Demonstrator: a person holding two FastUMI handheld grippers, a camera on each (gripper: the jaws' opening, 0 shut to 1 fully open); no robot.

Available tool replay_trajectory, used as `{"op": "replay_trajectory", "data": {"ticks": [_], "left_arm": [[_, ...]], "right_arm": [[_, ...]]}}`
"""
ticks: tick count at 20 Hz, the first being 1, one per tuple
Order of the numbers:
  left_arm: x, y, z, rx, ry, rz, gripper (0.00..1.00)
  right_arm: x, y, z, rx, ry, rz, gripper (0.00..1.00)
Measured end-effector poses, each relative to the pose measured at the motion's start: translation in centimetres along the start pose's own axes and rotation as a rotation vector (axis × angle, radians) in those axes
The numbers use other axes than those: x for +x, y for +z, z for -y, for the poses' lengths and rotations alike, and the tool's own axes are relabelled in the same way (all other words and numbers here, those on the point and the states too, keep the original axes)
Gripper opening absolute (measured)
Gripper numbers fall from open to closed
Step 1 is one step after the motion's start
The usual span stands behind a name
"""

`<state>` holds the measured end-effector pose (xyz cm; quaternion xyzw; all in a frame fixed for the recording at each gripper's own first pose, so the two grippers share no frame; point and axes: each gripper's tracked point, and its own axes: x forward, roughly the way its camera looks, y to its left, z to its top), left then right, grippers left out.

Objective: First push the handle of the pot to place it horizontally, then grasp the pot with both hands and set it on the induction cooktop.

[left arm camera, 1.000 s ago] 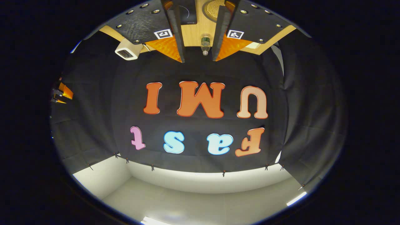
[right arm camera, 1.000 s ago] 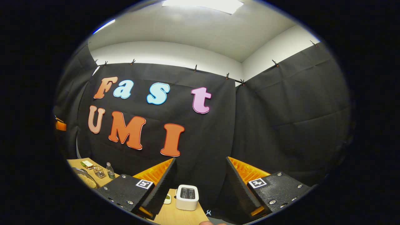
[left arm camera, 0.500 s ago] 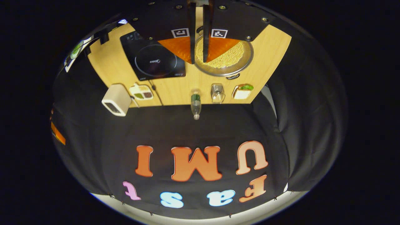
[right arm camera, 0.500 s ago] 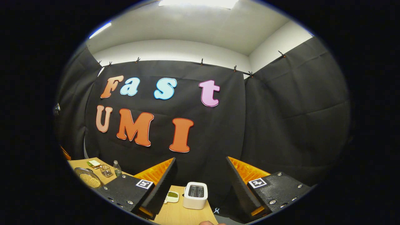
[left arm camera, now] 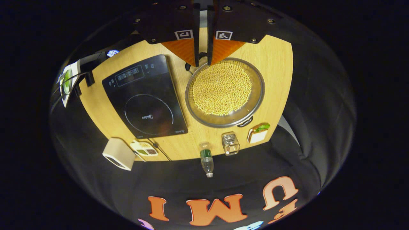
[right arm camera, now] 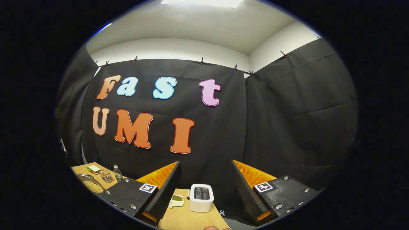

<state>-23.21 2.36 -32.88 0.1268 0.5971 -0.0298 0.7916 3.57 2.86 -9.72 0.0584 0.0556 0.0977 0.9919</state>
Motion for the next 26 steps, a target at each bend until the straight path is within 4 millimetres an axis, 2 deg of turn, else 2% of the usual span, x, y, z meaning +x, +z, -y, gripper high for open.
{"op": "replay_trajectory", "data": {"ticks": [2,6,8,11,15,18,22,23,26], "left_arm": [[0.1,-1.7,-0.3,0.031,-0.049,-0.064,0.11],[2.4,-5.3,-1.3,0.056,-0.113,-0.201,0.11],[2.7,-6.4,-1.9,0.066,-0.123,-0.254,0.11],[3.7,-8.0,-1.5,0.053,-0.172,-0.32,0.11],[5.1,-8.8,-2.3,0.155,-0.187,-0.379,0.11],[5.9,-9.2,-2.8,0.271,-0.19,-0.409,0.11],[6.5,-9.1,-1.6,0.359,-0.253,-0.437,0.1],[6.7,-8.9,-1.2,0.38,-0.268,-0.443,0.1],[7.1,-9.2,-1.2,0.443,-0.292,-0.466,0.02]], "right_arm": [[-0.5,0.0,-0.6,-0.004,-0.023,-0.008,0.95],[-1.4,-0.3,-1.6,-0.032,-0.07,-0.039,0.95],[-1.9,-0.2,-2.2,-0.051,-0.084,-0.049,0.95],[-2.6,0.3,-2.8,-0.073,-0.106,-0.057,0.95],[-3.5,0.9,-3.1,-0.088,-0.139,-0.064,0.93],[-4.2,1.2,-2.9,-0.102,-0.17,-0.07,0.95],[-6.2,1.0,-1.4,-0.128,-0.234,-0.089,0.93],[-6.6,0.9,-1.2,-0.134,-0.249,-0.098,0.95],[-8.1,0.9,-0.3,-0.143,-0.287,-0.109,0.95]]}}
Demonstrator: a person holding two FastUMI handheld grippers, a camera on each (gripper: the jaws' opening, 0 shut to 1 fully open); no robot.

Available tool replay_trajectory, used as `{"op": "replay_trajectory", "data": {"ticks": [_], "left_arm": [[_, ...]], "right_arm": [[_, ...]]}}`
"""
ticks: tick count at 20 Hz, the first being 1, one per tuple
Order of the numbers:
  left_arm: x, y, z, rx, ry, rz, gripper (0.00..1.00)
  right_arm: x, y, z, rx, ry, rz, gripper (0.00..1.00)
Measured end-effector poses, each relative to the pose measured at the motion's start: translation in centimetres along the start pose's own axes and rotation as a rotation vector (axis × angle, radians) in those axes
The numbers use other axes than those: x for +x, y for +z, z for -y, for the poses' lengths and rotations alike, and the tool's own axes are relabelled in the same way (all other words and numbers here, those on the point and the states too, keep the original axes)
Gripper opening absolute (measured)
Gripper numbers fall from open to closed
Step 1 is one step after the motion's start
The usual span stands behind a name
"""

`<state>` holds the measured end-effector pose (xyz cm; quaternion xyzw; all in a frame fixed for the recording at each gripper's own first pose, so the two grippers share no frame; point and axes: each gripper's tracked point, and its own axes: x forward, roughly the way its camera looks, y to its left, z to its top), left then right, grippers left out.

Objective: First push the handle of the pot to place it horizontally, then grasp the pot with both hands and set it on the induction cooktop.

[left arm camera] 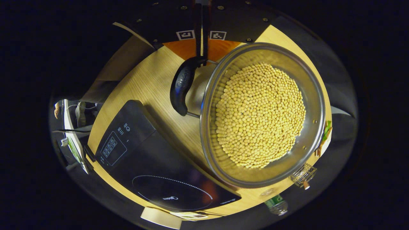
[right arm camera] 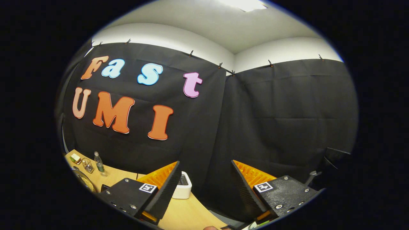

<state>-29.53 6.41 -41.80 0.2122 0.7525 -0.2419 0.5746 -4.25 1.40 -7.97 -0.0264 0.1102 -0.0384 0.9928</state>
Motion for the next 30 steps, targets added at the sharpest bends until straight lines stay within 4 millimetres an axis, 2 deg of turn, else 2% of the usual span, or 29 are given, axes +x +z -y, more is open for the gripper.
{"op": "replay_trajectory", "data": {"ticks": [1,2,4,5,7,13,20,30], "left_arm": [[0.1,0.0,0.0,-0.003,-0.012,-0.006,0.07],[0.1,0.0,0.2,-0.008,-0.024,-0.006,0.01],[0.2,0.3,0.5,-0.02,-0.04,-0.001,0.01],[0.1,0.6,0.6,-0.028,-0.047,0.004,0.01],[-0.1,1.0,0.9,-0.047,-0.061,0.012,0.01],[-1.8,3.7,1.2,-0.138,-0.117,0.076,0.01],[-3.2,7.1,0.9,-0.133,-0.105,0.108,0.01],[-2.0,11.1,0.4,-0.225,-0.12,0.151,0.02]], "right_arm": [[-0.3,0.0,0.3,0.0,-0.012,-0.002,0.95],[-0.5,-0.1,0.7,0.001,-0.021,-0.004,0.97],[-0.9,-0.2,1.2,0.005,-0.037,-0.01,0.97],[-1.0,-0.3,1.4,0.007,-0.04,-0.013,0.93],[-1.3,-0.4,1.6,0.008,-0.045,-0.018,0.95],[-2.1,-0.2,1.7,0.005,-0.045,-0.013,0.95],[-2.4,0.0,2.0,0.012,-0.046,-0.008,0.95],[-2.9,-0.5,2.6,0.003,-0.066,-0.031,0.95]]}}
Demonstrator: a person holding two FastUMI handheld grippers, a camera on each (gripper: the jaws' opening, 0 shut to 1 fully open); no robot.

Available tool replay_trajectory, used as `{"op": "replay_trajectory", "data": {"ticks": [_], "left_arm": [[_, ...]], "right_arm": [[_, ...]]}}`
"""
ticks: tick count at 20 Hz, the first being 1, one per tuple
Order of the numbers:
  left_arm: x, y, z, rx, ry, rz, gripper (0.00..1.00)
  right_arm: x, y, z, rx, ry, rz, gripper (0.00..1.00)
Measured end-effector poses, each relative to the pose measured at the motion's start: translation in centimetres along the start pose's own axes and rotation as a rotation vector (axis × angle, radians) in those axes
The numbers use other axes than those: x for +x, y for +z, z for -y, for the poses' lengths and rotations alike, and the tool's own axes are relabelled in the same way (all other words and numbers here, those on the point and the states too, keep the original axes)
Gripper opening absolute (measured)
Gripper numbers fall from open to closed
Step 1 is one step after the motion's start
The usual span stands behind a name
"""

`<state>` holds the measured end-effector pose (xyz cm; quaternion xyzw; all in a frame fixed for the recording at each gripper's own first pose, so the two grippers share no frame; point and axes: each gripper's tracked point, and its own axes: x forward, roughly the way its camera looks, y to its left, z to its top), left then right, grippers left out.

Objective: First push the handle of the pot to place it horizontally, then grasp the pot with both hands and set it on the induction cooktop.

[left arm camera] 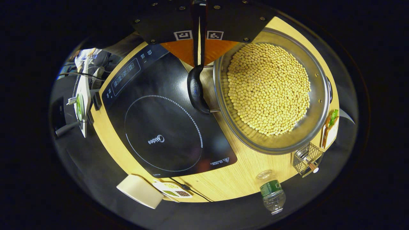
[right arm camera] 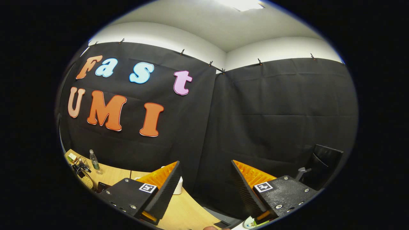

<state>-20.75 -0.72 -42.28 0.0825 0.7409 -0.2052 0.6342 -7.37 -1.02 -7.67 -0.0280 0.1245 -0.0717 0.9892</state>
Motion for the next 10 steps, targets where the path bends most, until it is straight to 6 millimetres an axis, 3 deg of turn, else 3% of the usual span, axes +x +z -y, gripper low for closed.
{"op": "replay_trajectory", "data": {"ticks": [5,10], "left_arm": [[0.7,2.1,0.0,-0.076,0.008,0.044,0.01],[1.5,3.0,-0.4,-0.11,0.025,0.069,0.02]], "right_arm": [[-0.1,-0.1,-0.8,-0.008,0.015,-0.005,0.95],[-0.2,-0.7,-1.4,-0.01,0.032,-0.017,0.95]]}}
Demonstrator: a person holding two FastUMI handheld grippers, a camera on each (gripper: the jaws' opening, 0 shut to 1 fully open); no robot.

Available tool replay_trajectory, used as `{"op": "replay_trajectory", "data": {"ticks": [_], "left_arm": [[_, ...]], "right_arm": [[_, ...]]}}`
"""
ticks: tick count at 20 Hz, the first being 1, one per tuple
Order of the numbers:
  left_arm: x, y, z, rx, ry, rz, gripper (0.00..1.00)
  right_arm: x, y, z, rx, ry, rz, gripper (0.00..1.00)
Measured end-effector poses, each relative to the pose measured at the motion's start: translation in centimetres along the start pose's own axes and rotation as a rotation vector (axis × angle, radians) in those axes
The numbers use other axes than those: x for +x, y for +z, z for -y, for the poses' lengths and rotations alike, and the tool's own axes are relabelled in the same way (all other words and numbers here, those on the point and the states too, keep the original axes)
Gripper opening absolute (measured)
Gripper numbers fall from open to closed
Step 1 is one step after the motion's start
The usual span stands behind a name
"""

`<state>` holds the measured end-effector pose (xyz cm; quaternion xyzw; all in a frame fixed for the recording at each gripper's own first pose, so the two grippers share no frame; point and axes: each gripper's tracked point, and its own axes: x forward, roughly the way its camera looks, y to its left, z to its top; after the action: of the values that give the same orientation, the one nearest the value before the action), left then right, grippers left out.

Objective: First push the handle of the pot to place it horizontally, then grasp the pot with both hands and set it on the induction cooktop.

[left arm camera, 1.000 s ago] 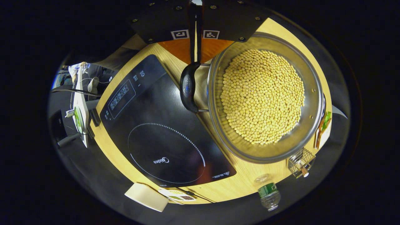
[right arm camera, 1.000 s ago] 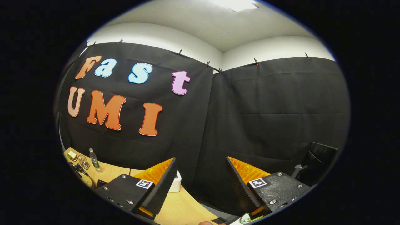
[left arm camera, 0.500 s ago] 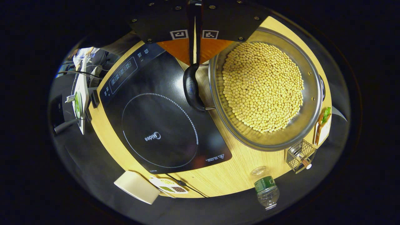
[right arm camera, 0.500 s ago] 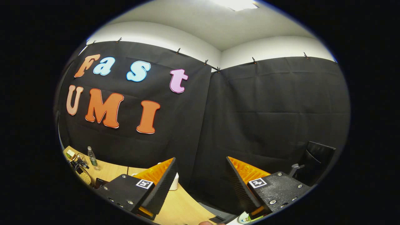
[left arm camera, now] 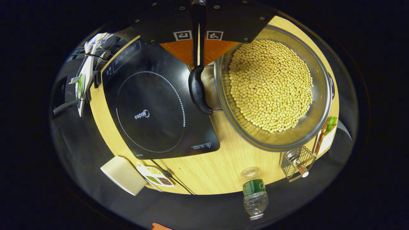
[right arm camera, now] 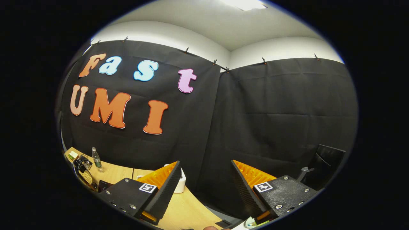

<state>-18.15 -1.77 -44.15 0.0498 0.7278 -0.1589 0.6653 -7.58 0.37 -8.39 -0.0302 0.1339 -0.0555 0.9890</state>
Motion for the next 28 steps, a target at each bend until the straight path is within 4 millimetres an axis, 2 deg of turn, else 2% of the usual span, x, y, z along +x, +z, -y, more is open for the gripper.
{"op": "replay_trajectory", "data": {"ticks": [10,13,17,21,28], "left_arm": [[1.8,2.1,-0.4,-0.046,0.033,0.078,0.01],[1.4,2.1,-0.4,-0.058,0.032,0.093,0.02],[-0.3,2.1,-1.1,-0.095,0.018,0.138,0.01],[-2.7,1.5,-2.9,-0.127,0.017,0.187,0.02],[-7.8,-0.6,-11.5,-0.151,0.2,0.276,0.02]], "right_arm": [[-0.2,-0.9,-0.5,0.009,0.017,-0.02,0.95],[-0.1,-1.3,-1.2,0.011,0.033,-0.031,0.95],[0.7,-1.8,-2.8,0.026,0.068,-0.054,0.95],[1.8,-2.0,-6.8,0.036,0.138,-0.063,0.95],[2.6,-3.5,-18.4,0.039,0.357,-0.125,0.95]]}}
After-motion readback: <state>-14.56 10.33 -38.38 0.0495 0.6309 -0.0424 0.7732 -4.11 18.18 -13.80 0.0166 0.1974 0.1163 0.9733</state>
